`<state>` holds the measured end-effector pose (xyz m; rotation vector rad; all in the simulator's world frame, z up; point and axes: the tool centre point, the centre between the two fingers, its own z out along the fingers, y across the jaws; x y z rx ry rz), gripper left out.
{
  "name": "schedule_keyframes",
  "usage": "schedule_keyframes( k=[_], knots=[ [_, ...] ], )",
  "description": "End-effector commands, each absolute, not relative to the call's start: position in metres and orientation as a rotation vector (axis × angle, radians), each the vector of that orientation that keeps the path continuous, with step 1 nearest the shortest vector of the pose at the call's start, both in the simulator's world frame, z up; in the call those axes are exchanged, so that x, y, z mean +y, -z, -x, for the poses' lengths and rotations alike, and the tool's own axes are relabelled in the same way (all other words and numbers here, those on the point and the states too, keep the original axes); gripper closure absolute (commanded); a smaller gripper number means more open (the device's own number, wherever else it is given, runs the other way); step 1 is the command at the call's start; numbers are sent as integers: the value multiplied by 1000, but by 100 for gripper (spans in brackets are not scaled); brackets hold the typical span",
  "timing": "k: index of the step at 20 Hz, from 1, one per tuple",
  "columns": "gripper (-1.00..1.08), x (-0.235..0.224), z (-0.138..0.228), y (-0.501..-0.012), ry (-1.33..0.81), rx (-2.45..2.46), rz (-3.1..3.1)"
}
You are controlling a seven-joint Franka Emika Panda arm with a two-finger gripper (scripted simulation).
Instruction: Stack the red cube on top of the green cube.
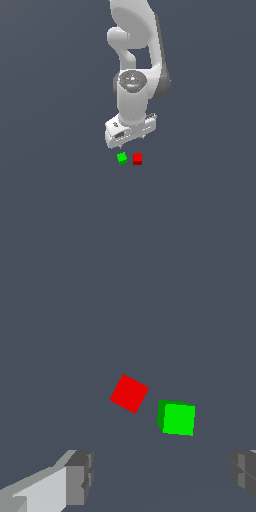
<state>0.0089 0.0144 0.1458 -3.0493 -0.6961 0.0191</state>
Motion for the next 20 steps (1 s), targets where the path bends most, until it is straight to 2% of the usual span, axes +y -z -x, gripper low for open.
schedule_keyframes(
  k=[1,20],
  knots=[
    [-92,16,-11,-141,-18,-809,3022],
    [-92,31,-26,-101,-7,-1637,2674]
  ],
)
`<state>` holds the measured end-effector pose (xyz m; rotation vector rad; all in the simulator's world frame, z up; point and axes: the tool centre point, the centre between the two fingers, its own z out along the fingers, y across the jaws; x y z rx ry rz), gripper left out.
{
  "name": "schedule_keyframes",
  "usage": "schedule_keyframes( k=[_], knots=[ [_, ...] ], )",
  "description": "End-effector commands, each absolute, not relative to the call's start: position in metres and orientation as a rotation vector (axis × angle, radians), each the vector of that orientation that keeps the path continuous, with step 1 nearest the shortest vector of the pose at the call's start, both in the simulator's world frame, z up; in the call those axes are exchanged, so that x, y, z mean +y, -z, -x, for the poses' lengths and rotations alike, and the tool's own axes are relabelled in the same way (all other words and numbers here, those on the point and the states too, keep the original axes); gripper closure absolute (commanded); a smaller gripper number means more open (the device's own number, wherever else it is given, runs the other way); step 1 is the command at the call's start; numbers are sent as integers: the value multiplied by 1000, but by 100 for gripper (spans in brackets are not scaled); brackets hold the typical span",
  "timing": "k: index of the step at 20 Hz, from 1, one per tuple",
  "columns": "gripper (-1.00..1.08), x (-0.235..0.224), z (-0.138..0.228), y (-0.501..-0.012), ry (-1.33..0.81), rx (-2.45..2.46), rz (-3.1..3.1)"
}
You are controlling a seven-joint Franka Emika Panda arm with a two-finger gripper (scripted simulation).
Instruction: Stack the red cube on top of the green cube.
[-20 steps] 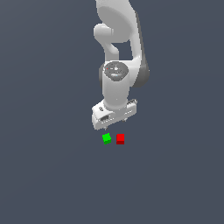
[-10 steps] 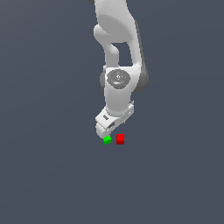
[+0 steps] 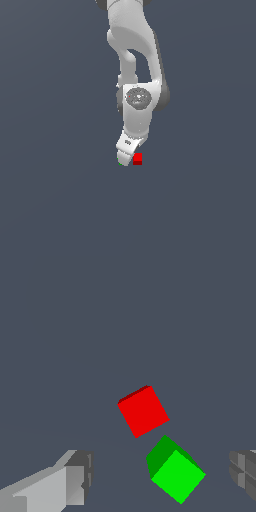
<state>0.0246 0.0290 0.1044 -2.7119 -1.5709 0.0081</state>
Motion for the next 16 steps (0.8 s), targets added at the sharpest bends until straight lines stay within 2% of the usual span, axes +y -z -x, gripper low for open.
schedule_keyframes(
  k=[1,16],
  knots=[
    [-92,32,-26,-99,-6,-1678,2648],
    [-92,45,-29,-73,0,-2143,2296]
  ],
)
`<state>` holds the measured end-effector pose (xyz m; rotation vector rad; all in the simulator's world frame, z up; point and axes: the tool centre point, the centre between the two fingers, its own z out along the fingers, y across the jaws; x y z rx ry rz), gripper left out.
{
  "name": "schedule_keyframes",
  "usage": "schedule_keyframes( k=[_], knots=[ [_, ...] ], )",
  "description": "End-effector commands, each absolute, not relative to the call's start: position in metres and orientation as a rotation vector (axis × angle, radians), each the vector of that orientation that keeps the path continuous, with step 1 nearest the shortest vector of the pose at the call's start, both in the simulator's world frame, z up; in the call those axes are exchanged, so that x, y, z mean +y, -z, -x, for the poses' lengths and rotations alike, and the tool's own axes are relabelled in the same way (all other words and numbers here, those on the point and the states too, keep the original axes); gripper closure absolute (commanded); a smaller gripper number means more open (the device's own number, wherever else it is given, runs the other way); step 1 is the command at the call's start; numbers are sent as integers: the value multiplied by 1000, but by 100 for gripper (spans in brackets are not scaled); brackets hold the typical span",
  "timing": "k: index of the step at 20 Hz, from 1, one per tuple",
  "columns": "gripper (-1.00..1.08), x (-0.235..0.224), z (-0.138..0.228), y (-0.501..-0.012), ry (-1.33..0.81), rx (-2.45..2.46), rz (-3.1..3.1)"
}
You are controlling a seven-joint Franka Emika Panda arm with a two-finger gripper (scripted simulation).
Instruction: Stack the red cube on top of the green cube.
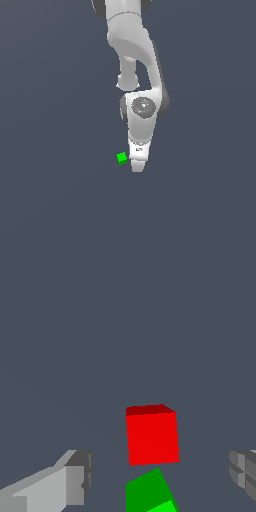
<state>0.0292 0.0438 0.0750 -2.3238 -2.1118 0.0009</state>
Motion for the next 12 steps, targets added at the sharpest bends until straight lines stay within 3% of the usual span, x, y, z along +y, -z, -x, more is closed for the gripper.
schedule_keyframes(
  k=[1,12],
  knots=[
    [-92,45,-29,-72,0,-2158,2282],
    [-92,47,-29,-70,0,-2201,2242]
  ],
)
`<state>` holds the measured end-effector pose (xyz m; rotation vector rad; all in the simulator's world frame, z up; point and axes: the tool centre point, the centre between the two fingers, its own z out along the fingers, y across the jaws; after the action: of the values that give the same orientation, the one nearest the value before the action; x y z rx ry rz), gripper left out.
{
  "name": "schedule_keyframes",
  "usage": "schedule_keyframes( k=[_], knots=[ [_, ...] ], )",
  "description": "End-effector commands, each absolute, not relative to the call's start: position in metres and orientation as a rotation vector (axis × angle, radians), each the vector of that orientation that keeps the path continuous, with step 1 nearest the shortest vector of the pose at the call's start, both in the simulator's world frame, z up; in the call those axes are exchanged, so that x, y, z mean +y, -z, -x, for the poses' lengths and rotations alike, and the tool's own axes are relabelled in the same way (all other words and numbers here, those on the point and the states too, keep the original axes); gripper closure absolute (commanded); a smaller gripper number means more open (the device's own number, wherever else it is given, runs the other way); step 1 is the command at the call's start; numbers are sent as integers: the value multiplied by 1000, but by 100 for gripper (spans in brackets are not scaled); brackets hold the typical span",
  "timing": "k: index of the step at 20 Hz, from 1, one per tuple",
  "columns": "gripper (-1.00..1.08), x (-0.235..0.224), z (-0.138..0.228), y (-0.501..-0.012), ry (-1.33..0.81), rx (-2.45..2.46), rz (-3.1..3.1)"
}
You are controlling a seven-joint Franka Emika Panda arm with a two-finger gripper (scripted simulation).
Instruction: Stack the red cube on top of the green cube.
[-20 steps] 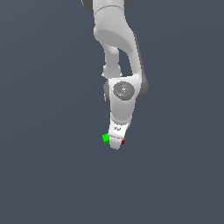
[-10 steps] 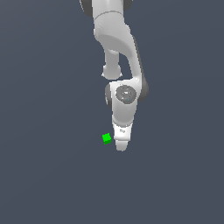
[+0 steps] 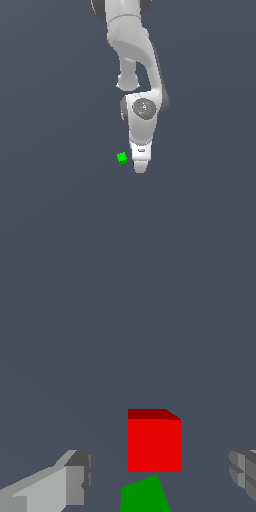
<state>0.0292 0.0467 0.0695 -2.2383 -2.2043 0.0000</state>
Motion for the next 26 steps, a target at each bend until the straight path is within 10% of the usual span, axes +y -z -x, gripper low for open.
schedule_keyframes(
  k=[1,20,21,26],
  knots=[
    [-92,46,-29,-70,0,-2198,2244],
    [-92,47,-29,-20,0,-2198,2245],
    [108,47,-29,-20,0,-2198,2245],
    [108,47,-29,-20,0,-2198,2245]
  ],
)
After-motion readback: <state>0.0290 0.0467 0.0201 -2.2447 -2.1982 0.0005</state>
